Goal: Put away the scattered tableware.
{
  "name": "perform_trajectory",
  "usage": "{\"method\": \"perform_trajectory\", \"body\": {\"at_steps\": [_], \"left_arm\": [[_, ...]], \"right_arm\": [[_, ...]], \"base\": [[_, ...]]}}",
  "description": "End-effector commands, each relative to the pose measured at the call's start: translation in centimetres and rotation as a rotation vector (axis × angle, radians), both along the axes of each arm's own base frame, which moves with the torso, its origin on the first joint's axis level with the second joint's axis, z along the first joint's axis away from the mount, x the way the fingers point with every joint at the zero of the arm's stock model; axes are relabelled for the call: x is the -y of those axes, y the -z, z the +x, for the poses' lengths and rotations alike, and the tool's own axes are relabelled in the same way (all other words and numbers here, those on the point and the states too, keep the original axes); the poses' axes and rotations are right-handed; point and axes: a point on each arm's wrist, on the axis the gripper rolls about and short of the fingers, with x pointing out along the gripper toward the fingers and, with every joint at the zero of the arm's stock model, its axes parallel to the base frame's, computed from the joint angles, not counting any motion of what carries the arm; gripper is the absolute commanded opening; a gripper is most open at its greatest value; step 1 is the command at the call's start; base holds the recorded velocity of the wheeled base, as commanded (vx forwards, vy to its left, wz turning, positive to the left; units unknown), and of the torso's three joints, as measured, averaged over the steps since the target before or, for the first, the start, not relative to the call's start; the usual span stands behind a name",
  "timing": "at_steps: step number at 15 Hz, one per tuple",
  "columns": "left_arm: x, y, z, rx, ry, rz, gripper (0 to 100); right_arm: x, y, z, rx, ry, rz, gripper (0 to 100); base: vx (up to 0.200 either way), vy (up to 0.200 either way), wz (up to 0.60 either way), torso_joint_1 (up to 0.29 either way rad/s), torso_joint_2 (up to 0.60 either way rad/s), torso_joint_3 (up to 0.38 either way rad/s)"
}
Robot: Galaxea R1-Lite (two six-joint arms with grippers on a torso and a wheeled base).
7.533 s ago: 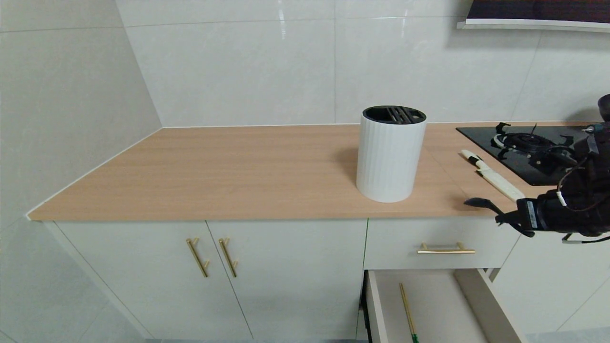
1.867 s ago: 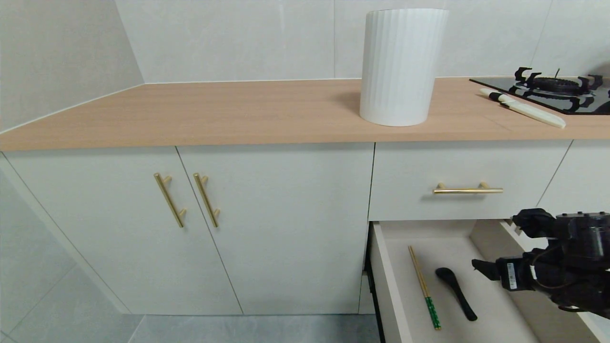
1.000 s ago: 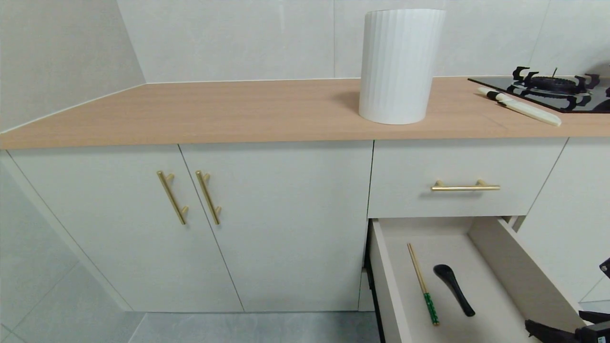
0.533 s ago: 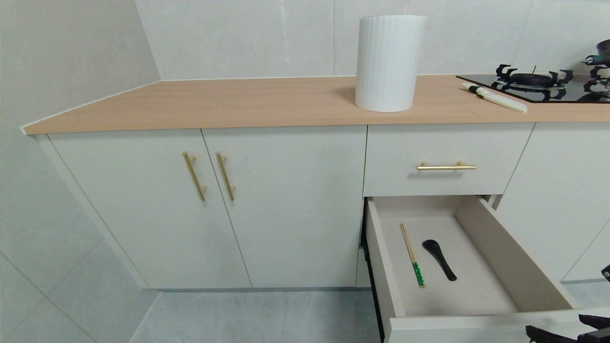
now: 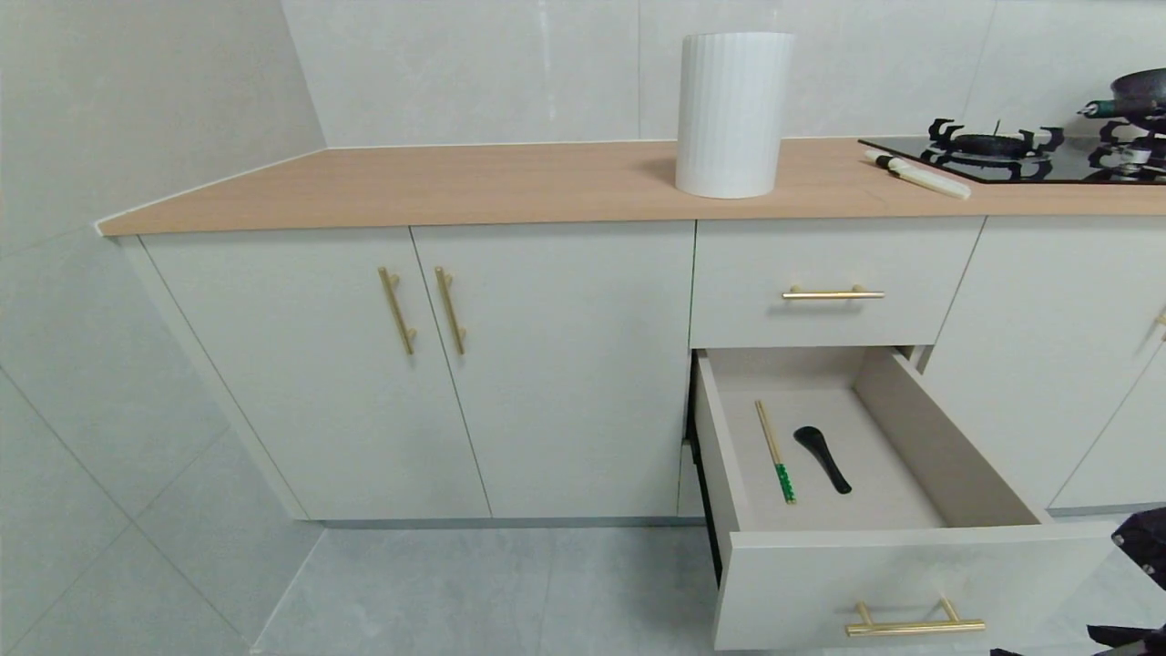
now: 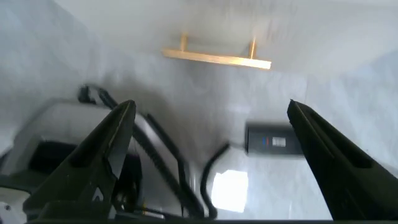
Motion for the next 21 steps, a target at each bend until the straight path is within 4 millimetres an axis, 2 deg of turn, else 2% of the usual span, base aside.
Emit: {"method": "perform_trajectory", "body": {"at_steps": [1, 3, 7, 8, 10, 18, 21], "left_arm": [[0.0, 0.0, 0.0, 0.0, -0.001, 0.0, 100], [0.0, 0.0, 0.0, 0.0, -0.001, 0.0, 100], [0.0, 0.0, 0.0, 0.0, -0.001, 0.0, 100], [0.0, 0.0, 0.0, 0.0, -0.001, 0.0, 100], [0.0, 0.0, 0.0, 0.0, -0.001, 0.0, 100], [0.0, 0.0, 0.0, 0.0, -0.001, 0.0, 100], [0.0, 0.0, 0.0, 0.0, -0.001, 0.0, 100]], "right_arm": [[-0.3, 1.3, 1.1, -0.104, 0.01, -0.01, 100], [-0.5, 1.5, 1.8, -0.13, 0.008, 0.0, 100], [-1.4, 2.6, 5.2, -0.121, 0.0, 0.008, 100], [-1.9, 3.0, 6.7, -0.107, -0.005, 0.008, 100], [-2.5, 2.7, 8.4, -0.092, -0.01, 0.01, 100], [-3.5, 4.5, 11.9, -0.154, -0.005, -0.005, 100], [-4.0, 4.2, 13.9, -0.126, -0.006, 0.001, 100]], "base": [[0.0, 0.0, 0.0, 0.0, 0.0, 0.0], [0.0, 0.0, 0.0, 0.0, 0.0, 0.0], [0.0, 0.0, 0.0, 0.0, 0.0, 0.0], [0.0, 0.0, 0.0, 0.0, 0.0, 0.0], [0.0, 0.0, 0.0, 0.0, 0.0, 0.0], [0.0, 0.0, 0.0, 0.0, 0.0, 0.0], [0.0, 0.0, 0.0, 0.0, 0.0, 0.0]]}}
